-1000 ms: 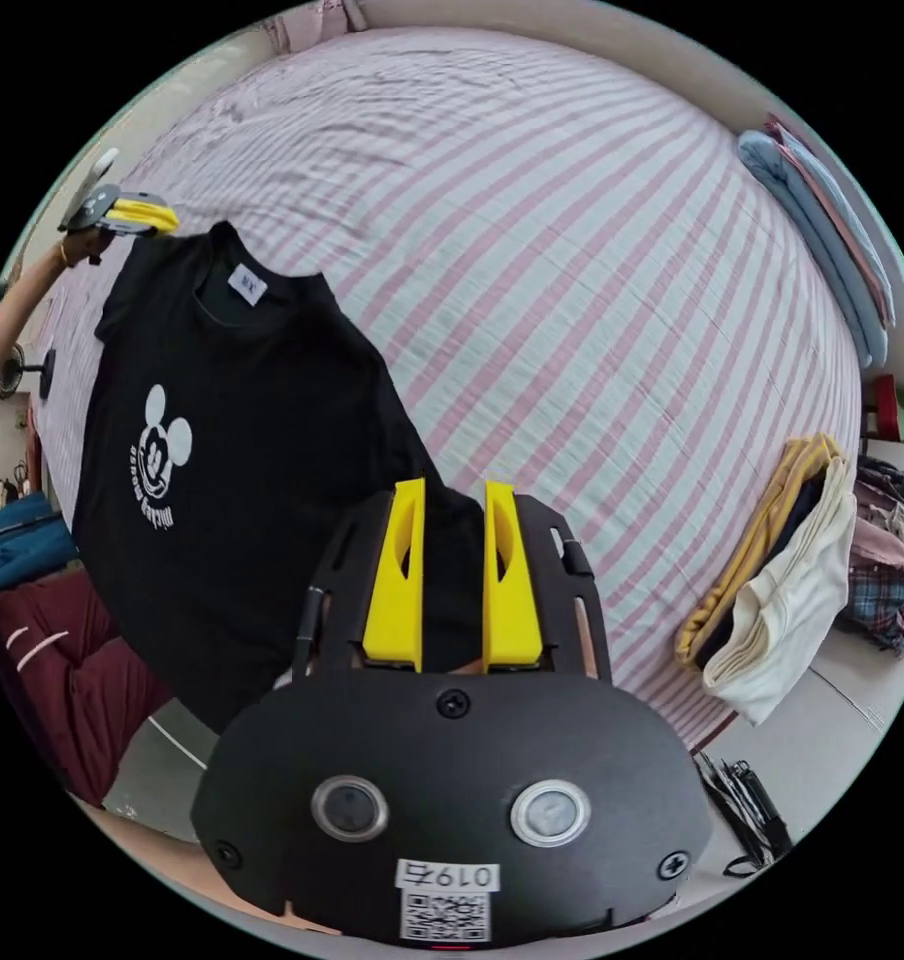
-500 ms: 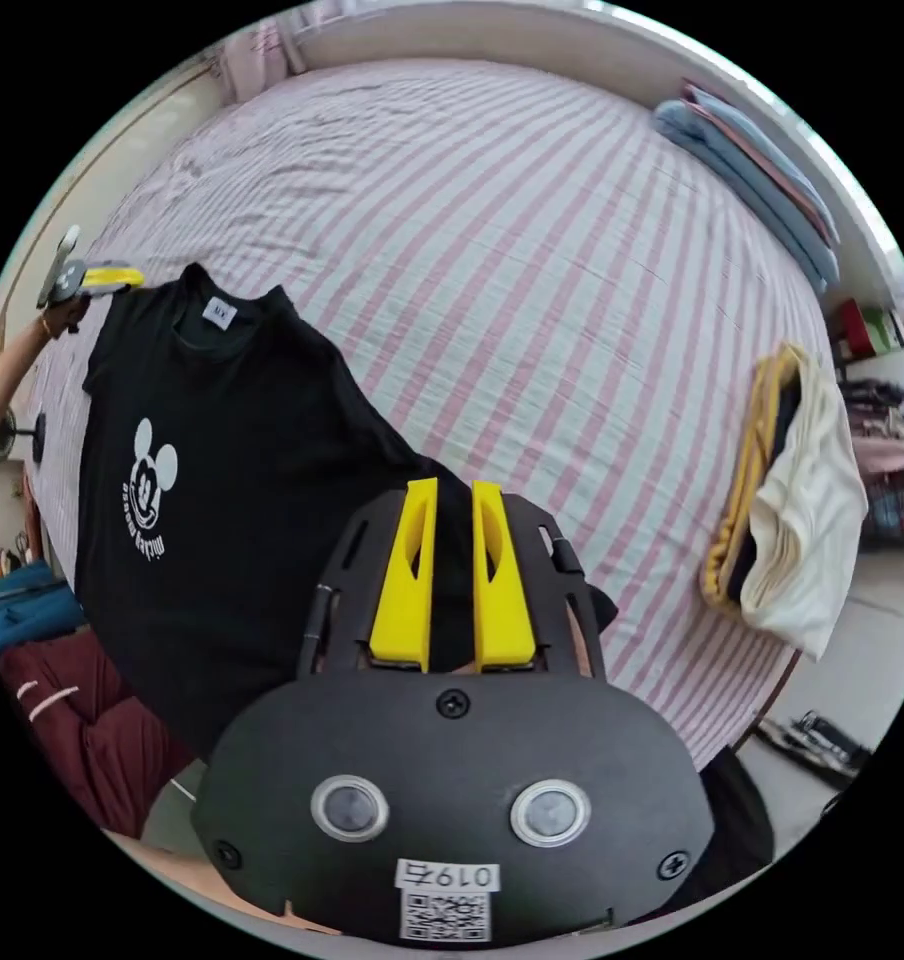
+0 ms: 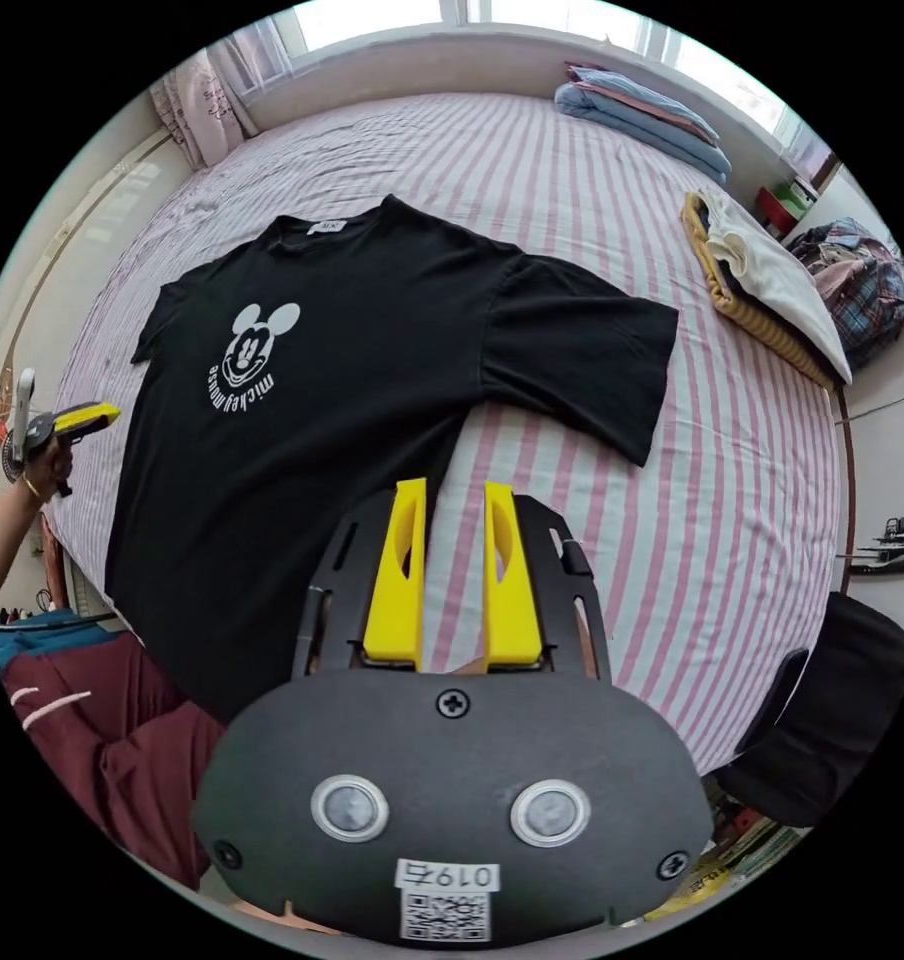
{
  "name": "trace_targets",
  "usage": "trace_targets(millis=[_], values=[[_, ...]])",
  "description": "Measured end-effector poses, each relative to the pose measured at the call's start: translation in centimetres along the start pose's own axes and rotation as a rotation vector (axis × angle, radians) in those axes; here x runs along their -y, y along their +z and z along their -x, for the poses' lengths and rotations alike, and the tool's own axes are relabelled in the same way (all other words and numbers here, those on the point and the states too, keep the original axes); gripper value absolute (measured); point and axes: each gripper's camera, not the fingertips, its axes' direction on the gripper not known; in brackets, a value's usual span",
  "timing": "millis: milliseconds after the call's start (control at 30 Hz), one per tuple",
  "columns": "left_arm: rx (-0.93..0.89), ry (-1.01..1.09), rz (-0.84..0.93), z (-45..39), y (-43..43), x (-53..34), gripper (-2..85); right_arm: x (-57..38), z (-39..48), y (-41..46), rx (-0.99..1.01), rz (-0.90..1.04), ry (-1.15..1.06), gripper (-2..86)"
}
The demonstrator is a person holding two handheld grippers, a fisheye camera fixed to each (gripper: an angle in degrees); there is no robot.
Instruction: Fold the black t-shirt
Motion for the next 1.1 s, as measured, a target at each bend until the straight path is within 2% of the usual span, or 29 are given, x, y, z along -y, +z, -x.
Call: trace_targets(millis=[67, 133, 200, 367, 500, 633, 767, 933, 1100], values=[[-0.019, -0.062, 0.002, -0.4, 0.8, -2.3, 0.8, -0.2, 0.6, 1.6, -0.012, -0.012, 0.015, 7.2], [-0.006, -0.068, 0.008, -0.8, 1.5, -3.5, 0.9, -0.3, 1.4, 4.5, 0.026, 0.060, -0.002, 7.3], [-0.007, -0.087, 0.000, -0.9, 1.9, -4.5, 0.9, -0.8, 1.8, 6.3, -0.024, 0.087, -0.002, 7.4], [-0.020, -0.135, -0.028, -0.7, 2.5, -7.4, 0.9, -2.9, 2.0, 8.2, -0.036, 0.060, 0.028, 0.2], [-0.011, -0.146, 0.001, -0.5, 3.7, -9.8, 0.8, -5.8, -1.4, 10.0, 0.139, 0.017, 0.257, -0.1], [-0.013, -0.165, 0.048, -0.2, 5.4, -12.6, 0.9, -7.1, -2.3, 12.5, 0.242, 0.041, 0.321, 2.7], [-0.054, -0.185, 0.039, 0.2, 5.4, -15.3, 0.9, -10.1, -2.0, 11.4, 0.277, 0.009, 0.223, 5.9], [-0.108, -0.204, 0.047, 0.9, 5.2, -20.5, 1.3, -19.2, 3.6, 11.4, 0.197, 0.181, -0.012, 11.4], [-0.200, -0.241, 0.102, 2.2, 6.0, -27.5, 2.7, -28.7, 6.9, 12.9, 0.208, 0.289, 0.012, 11.3]])
